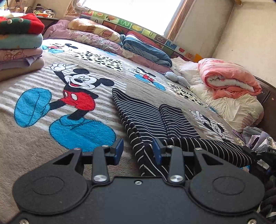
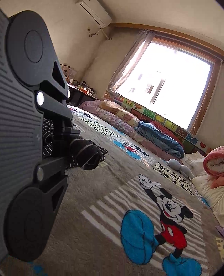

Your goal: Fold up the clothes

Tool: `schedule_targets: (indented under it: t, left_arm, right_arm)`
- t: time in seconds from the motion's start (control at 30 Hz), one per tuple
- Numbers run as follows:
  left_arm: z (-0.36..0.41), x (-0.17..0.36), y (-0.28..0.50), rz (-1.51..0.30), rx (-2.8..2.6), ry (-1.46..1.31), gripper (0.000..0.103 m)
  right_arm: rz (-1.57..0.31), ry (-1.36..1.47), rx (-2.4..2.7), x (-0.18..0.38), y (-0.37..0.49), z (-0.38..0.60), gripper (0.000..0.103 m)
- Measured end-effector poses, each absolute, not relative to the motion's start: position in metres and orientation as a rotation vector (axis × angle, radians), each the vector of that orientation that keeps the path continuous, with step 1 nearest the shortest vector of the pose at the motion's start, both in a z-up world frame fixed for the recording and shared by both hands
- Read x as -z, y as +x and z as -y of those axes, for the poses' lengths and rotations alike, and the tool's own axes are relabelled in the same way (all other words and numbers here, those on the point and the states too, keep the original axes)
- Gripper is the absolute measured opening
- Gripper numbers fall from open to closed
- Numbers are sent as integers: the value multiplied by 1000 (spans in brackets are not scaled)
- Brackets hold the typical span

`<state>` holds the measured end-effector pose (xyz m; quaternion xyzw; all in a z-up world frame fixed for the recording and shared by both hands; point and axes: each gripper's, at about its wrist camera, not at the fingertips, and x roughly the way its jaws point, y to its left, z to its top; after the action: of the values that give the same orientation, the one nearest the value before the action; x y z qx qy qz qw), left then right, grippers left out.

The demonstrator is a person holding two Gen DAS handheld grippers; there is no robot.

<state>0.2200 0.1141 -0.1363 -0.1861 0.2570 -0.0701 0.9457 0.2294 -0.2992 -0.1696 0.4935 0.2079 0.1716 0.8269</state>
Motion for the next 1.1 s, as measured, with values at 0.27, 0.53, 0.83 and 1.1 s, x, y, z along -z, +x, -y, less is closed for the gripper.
schedule_targets:
  t: [0.27, 0.53, 0.83, 1.1]
  left_arm:
    - [-133, 134, 266, -530, 73, -503, 35]
    - [-118, 148, 321, -566, 72, -504, 35]
    - [-104, 150, 360, -587, 196, -349, 35]
    - [-72, 152, 385, -624, 459, -143, 35]
  right_arm:
    - [-407, 1316, -415, 209, 220, 321, 7]
    - [-398, 1485, -547, 188, 190, 321, 7]
    - [-430, 1571, -500, 217, 184, 338, 7]
    - [-464, 1561, -379, 244, 182, 352, 7]
